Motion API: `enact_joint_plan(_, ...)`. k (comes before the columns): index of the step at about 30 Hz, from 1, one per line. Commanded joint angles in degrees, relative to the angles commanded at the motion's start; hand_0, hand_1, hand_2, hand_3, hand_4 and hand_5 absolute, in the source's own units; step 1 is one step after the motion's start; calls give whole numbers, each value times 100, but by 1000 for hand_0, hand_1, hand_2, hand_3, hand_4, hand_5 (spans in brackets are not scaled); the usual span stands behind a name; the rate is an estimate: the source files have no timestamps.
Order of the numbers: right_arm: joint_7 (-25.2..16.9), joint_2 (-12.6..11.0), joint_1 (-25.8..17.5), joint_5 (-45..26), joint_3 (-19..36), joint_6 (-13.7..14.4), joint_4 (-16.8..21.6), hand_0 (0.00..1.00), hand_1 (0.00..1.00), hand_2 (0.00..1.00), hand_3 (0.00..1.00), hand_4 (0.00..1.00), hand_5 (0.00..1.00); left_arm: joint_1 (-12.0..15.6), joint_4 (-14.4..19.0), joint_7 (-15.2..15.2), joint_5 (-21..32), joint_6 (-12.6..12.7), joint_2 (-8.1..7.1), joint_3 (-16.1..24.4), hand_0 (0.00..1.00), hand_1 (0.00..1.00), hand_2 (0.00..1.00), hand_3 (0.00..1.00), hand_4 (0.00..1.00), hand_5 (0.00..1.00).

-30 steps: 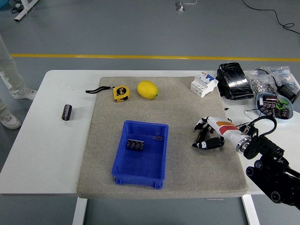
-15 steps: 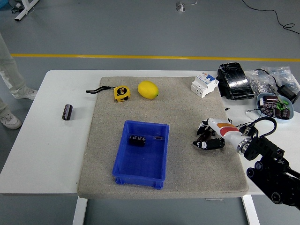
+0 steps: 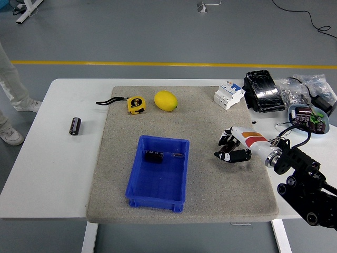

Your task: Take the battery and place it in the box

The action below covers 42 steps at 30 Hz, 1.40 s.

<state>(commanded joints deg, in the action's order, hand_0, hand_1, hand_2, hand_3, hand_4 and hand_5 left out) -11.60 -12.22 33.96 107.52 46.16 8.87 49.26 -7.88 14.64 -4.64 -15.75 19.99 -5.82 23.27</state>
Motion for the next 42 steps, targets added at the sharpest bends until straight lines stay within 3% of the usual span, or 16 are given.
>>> enact_joint_plan(9,101,-47,60,69,95,-95,625,367,453,501,486,766,290,-6,-3,9,19,-9,-10,-15,751,714,736,652,698,666)
enact_joint_plan(19,253,62,71,104,10,-422,1692,381,450,502,490,775,292,-14,-2,6,-4,-12,-20,-10,750,710,734,652,699,667)
enact_joint_plan(26,366,212,7,166,-265,-792,2310,410,457,512,505,787,296,-23,-9,30,52,1,-27,-31,750,710,733,652,699,666)
enact_joint_plan(29,483,261,20,143,-462,-1097,2416,410,457,512,505,787,296,-27,-10,25,42,1,-32,-25,750,710,733,652,699,666)
enact_joint_plan(30,491,272,31,152,-519,-1157,2423,511,574,664,865,959,382,-27,-10,25,38,1,-33,-21,750,708,732,652,699,666)
enact_joint_plan(35,239,310,78,468,-742,-1304,2333,511,574,664,865,959,382,-39,-9,17,28,3,-42,-17,750,708,732,652,699,666)
enact_joint_plan(36,177,305,83,544,-764,-1313,2320,738,692,752,952,998,359,-41,-9,19,36,3,-45,-20,750,708,730,652,700,666)
enact_joint_plan(42,61,292,85,611,-764,-1232,2294,763,703,769,956,998,359,-39,-5,7,15,1,-53,-11,751,708,731,652,700,665)
